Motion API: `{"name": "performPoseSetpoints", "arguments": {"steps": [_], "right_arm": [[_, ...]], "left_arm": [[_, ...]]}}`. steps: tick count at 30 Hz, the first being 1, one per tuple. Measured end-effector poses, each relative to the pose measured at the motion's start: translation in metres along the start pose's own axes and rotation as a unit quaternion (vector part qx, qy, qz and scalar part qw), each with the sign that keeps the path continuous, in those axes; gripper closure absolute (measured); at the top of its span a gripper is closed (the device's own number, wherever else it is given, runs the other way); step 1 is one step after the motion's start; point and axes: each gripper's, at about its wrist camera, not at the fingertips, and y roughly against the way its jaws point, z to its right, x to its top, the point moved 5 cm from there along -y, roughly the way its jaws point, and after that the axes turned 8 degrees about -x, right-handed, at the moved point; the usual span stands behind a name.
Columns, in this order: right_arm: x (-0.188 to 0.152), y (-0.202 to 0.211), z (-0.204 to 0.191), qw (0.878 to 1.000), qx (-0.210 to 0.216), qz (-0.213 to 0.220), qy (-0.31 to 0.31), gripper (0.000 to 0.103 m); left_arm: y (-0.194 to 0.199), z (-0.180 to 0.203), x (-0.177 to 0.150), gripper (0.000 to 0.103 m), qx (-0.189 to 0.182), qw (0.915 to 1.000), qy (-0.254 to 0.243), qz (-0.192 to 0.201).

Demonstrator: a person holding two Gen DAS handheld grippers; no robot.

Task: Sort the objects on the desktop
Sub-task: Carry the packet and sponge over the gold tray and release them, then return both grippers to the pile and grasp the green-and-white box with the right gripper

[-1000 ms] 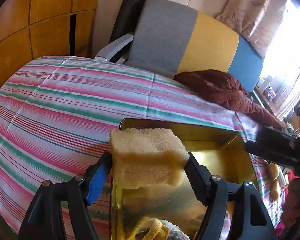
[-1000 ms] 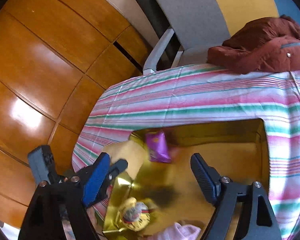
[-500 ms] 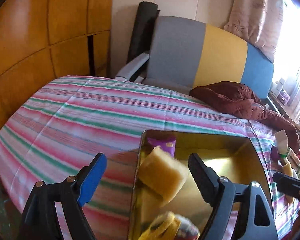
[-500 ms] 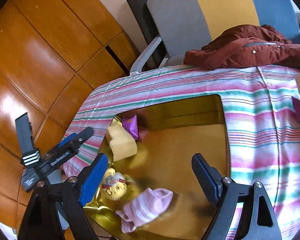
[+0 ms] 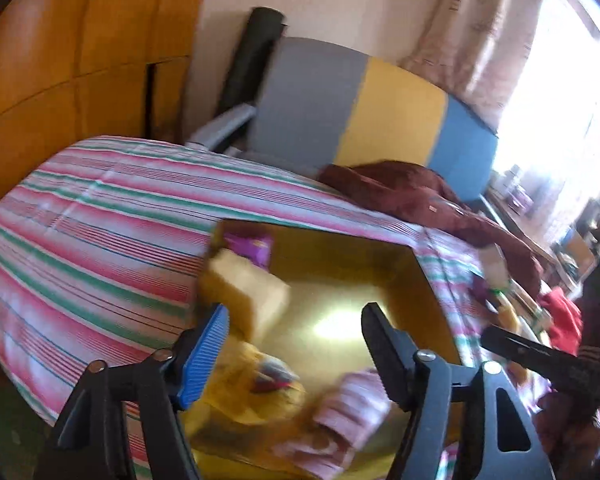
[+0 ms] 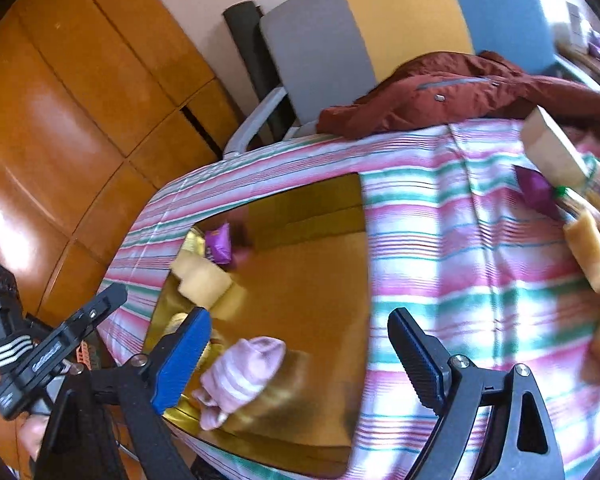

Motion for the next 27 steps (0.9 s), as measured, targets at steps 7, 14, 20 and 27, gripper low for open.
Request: {"name": "performPoseSetpoints", "arguments": {"steps": [7, 14, 20, 27], "right_arm": [[-0.009, 0.022, 0.054, 0.998, -0.035, 0.01, -0.044, 0.012], [-0.021, 0.062, 0.133, 0.989, -0.083, 0.026, -0.117, 0.012], [-0.028, 0.108, 0.203, 0.973, -0.122, 0.056, -0.186, 0.012], [-0.022, 0.148, 0.259, 0.955, -0.111, 0.101, -0.256, 0.01]], "left_arm": [[-0.011, 0.06, -0.011, 0.036, -0.061, 0.9967, -0.046, -0.029], [-0.027, 0.114, -0.024, 0.036, -0.107, 0.9891, -0.082, -0.061], [-0.036, 0.155, -0.037, 0.036, -0.138, 0.981, -0.107, -0.085], [-0.051, 0.198, -0.051, 0.036, -0.17, 0.9698, -0.132, -0.115]]}}
